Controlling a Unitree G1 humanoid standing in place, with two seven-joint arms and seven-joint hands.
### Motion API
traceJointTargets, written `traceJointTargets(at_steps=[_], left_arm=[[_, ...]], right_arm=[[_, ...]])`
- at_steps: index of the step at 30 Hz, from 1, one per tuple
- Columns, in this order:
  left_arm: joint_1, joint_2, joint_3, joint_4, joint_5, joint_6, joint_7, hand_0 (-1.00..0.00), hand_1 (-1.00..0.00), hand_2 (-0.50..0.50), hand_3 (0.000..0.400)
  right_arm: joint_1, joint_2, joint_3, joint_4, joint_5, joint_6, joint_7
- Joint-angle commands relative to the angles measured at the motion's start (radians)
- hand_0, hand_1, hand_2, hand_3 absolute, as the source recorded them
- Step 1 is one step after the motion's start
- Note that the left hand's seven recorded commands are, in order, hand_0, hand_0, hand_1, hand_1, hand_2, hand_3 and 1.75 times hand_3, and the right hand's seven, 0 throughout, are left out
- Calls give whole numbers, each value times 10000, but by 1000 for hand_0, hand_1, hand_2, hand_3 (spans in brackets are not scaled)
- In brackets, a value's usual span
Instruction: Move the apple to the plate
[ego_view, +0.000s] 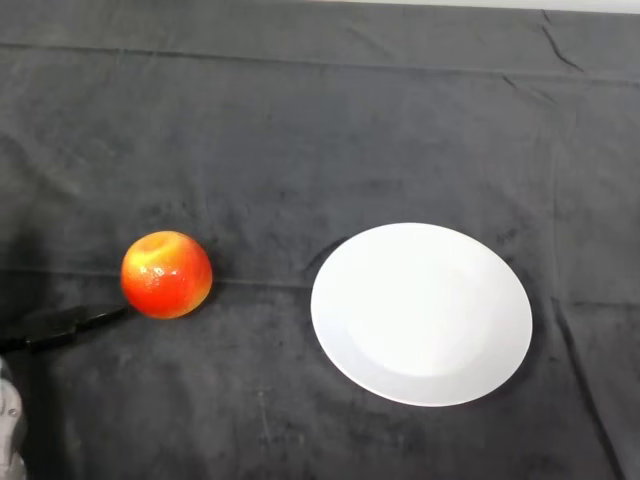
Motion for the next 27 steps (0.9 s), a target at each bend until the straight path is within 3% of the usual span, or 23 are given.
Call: traceJointTargets(at_steps=[1, 27], left_arm=[[-293, -67, -264, -494, 194, -265, 147, 0, 0, 0, 0], [-458, -790, -2399, -369, 1845, -670, 547, -16, 0, -8, 6]], right_arm=[[230, -212, -110, -47, 59, 29, 15], [230, -212, -109, -48, 63, 31, 12]])
